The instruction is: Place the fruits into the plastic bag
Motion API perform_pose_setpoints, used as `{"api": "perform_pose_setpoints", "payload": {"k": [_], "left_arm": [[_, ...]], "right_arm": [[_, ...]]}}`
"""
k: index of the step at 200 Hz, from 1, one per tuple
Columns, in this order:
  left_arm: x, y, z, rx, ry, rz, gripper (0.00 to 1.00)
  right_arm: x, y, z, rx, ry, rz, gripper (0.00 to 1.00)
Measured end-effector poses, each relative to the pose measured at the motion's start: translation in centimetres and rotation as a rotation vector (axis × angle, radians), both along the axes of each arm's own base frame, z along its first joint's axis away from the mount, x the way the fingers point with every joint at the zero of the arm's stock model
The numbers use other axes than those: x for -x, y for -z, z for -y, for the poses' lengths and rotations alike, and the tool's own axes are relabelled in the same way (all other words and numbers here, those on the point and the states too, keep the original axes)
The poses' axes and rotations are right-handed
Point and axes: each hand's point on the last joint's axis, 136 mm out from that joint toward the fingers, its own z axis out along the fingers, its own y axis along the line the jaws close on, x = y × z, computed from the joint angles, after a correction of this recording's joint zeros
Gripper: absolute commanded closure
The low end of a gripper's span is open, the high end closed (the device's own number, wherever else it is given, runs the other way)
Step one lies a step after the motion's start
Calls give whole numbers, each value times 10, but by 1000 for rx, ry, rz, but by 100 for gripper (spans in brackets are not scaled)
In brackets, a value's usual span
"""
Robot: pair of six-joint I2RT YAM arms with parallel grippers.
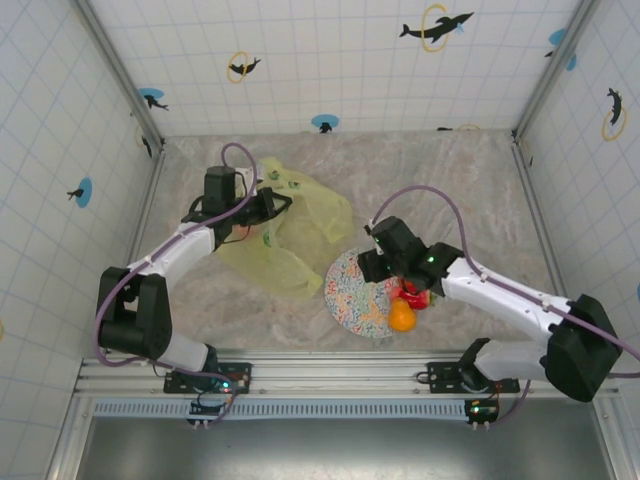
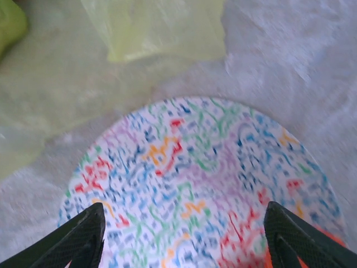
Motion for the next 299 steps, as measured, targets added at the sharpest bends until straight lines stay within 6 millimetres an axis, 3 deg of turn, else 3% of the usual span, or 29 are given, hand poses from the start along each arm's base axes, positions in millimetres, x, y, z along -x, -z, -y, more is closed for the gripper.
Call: {"api": "perform_pose_setpoints", "payload": {"k": [49,85,125,153,194,299], "left_arm": [[0,0,0,0,0,0,100],[1,0,1,0,2,0,100],[1,0,2,0,6,-1,100],[1,0,2,-1,5,0,100],[1,0,2,-2,4,0,100],[1,0,2,-2,4,0,100]], "right_arm": [[38,-11,24,130,47,-76,17],[69,-1,44,228,82,-152,16],[84,0,54,206,140,-185,15],[96,19,64,220,163,-238,14],[106,45,71,230,181,-297,16],[115,78,65,198,170,-412,20]]}}
